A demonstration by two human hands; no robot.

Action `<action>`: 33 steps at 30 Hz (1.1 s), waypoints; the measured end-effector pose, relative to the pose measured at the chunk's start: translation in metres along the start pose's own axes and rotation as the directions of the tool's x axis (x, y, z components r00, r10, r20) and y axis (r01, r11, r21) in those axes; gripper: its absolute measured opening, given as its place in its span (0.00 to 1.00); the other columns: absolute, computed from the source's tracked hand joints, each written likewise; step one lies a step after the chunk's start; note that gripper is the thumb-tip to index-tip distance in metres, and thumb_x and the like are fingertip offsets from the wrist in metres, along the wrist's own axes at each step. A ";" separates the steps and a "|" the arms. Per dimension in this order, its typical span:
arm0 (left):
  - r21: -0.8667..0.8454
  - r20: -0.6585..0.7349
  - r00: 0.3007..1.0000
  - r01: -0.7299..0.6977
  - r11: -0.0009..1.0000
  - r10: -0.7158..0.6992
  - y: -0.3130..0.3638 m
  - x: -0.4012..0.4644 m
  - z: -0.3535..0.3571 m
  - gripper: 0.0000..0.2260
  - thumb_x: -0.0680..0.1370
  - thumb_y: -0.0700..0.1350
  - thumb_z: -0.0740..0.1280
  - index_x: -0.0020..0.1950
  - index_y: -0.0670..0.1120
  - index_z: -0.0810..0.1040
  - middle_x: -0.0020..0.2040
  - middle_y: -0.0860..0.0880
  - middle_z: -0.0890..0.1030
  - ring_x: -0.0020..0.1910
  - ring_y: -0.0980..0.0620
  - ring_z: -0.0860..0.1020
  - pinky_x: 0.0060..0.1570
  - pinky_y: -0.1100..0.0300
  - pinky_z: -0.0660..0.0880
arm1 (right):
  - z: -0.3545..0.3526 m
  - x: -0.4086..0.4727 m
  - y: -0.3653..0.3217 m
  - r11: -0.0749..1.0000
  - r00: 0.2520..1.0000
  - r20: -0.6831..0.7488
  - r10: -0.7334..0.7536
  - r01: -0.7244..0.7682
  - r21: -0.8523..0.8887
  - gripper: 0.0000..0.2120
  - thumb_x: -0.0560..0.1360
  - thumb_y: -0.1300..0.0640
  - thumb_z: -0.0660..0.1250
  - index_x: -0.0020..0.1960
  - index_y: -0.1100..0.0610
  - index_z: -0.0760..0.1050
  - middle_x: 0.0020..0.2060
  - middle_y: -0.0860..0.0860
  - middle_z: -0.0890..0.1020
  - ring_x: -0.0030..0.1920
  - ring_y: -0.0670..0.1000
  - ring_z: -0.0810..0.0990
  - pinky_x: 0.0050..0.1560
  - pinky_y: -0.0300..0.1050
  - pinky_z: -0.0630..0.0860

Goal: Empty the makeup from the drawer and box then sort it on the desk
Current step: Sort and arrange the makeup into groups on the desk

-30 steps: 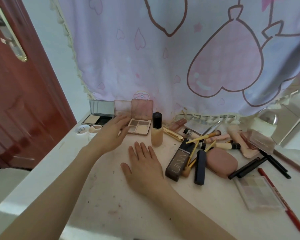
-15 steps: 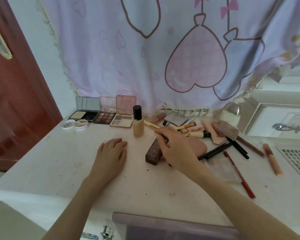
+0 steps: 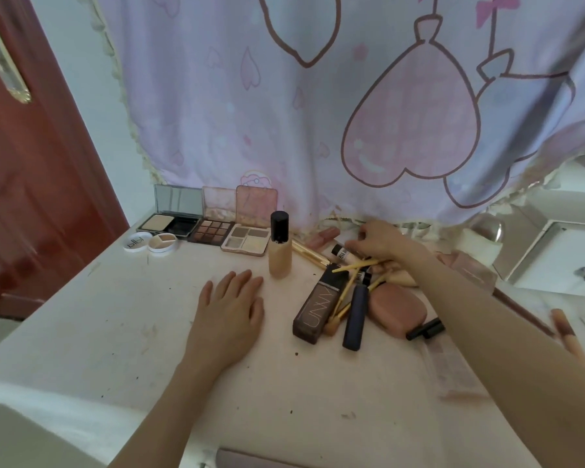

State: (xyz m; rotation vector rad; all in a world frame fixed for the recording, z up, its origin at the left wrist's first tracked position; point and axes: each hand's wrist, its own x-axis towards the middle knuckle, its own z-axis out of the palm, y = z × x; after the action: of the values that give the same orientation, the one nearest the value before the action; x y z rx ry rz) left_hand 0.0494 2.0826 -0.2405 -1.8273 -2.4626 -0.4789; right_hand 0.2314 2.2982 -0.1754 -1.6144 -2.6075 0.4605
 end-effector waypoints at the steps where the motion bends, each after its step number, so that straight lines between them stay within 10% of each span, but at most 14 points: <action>1: 0.000 -0.008 1.000 0.001 1.000 -0.001 0.000 0.001 0.000 0.37 0.68 0.59 0.32 0.73 0.55 0.60 0.74 0.55 0.59 0.74 0.55 0.53 0.72 0.52 0.46 | 0.000 0.003 0.000 1.000 1.000 0.019 -0.004 0.004 0.007 0.17 0.74 0.44 0.65 0.37 0.58 0.73 0.32 0.51 0.77 0.36 0.53 0.78 0.33 0.42 0.70; 9: 0.020 -0.019 1.000 0.006 1.000 -0.005 -0.001 0.001 0.003 0.34 0.70 0.58 0.34 0.71 0.55 0.62 0.73 0.55 0.61 0.73 0.55 0.55 0.72 0.51 0.48 | 0.003 0.013 0.004 0.994 0.992 -0.098 -0.081 0.073 -0.083 0.22 0.70 0.40 0.66 0.42 0.61 0.75 0.38 0.54 0.77 0.38 0.53 0.74 0.39 0.45 0.72; 15: 0.011 -0.022 1.000 -0.005 1.000 0.005 -0.001 0.002 0.001 0.34 0.70 0.58 0.35 0.70 0.54 0.64 0.72 0.55 0.63 0.72 0.55 0.57 0.71 0.51 0.50 | -0.008 -0.025 0.001 0.966 0.921 -0.387 -0.052 0.144 0.214 0.20 0.74 0.43 0.63 0.40 0.61 0.73 0.32 0.51 0.73 0.37 0.54 0.72 0.38 0.46 0.67; 18: -0.043 -0.026 1.000 0.003 0.999 -0.005 0.000 0.001 -0.002 0.28 0.74 0.57 0.40 0.68 0.53 0.67 0.71 0.56 0.65 0.72 0.55 0.58 0.71 0.51 0.50 | -0.016 -0.056 -0.002 0.680 0.893 -0.421 0.157 0.211 0.702 0.13 0.76 0.51 0.62 0.46 0.60 0.78 0.39 0.58 0.77 0.41 0.55 0.74 0.46 0.49 0.75; 21: -0.156 -0.055 0.998 0.017 0.988 -0.026 -0.002 0.003 -0.005 0.15 0.80 0.48 0.54 0.65 0.52 0.72 0.67 0.55 0.70 0.69 0.56 0.64 0.71 0.53 0.53 | -0.020 -0.091 -0.002 -0.080 0.962 -0.152 0.227 0.174 0.982 0.11 0.76 0.51 0.58 0.48 0.58 0.74 0.46 0.57 0.76 0.42 0.52 0.74 0.43 0.46 0.76; 23: -0.315 -0.103 0.991 0.045 0.948 -0.081 -0.003 0.002 -0.008 0.13 0.79 0.44 0.58 0.62 0.50 0.75 0.62 0.53 0.74 0.64 0.54 0.70 0.67 0.57 0.61 | -0.017 -0.110 0.002 -0.328 0.989 -0.092 0.119 0.126 0.936 0.18 0.76 0.47 0.58 0.56 0.59 0.73 0.48 0.58 0.77 0.41 0.53 0.76 0.40 0.45 0.73; 27: -0.657 -0.221 0.944 0.042 0.753 -0.245 0.009 -0.011 -0.028 0.09 0.79 0.42 0.61 0.52 0.56 0.75 0.50 0.59 0.78 0.54 0.57 0.76 0.49 0.72 0.68 | -0.010 -0.145 -0.008 -0.412 0.993 -0.114 -0.014 0.098 0.906 0.18 0.74 0.46 0.60 0.51 0.58 0.79 0.45 0.56 0.83 0.42 0.55 0.80 0.41 0.46 0.77; 30: -0.683 -0.369 0.923 -0.192 0.705 -0.106 0.034 -0.022 -0.056 0.09 0.77 0.46 0.65 0.51 0.61 0.74 0.47 0.62 0.78 0.48 0.61 0.76 0.42 0.73 0.70 | -0.005 -0.156 -0.025 -0.375 0.994 -0.059 -0.088 0.022 0.927 0.16 0.73 0.49 0.60 0.39 0.56 0.84 0.41 0.55 0.84 0.40 0.53 0.81 0.46 0.48 0.74; 33: -0.642 -0.334 0.932 -0.336 0.689 0.143 0.059 -0.020 -0.083 0.18 0.73 0.54 0.65 0.62 0.59 0.70 0.55 0.64 0.74 0.54 0.63 0.73 0.48 0.73 0.68 | 0.001 -0.158 -0.036 -0.295 0.993 0.012 -0.118 -0.047 0.954 0.21 0.73 0.49 0.62 0.61 0.61 0.75 0.50 0.59 0.80 0.45 0.55 0.79 0.39 0.45 0.78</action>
State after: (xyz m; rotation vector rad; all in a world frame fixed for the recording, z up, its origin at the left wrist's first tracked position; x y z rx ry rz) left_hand 0.0984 2.0572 -0.1530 -2.0746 -1.9335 -1.6834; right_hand 0.2721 2.1437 -0.1472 -0.6571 -1.0016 2.0056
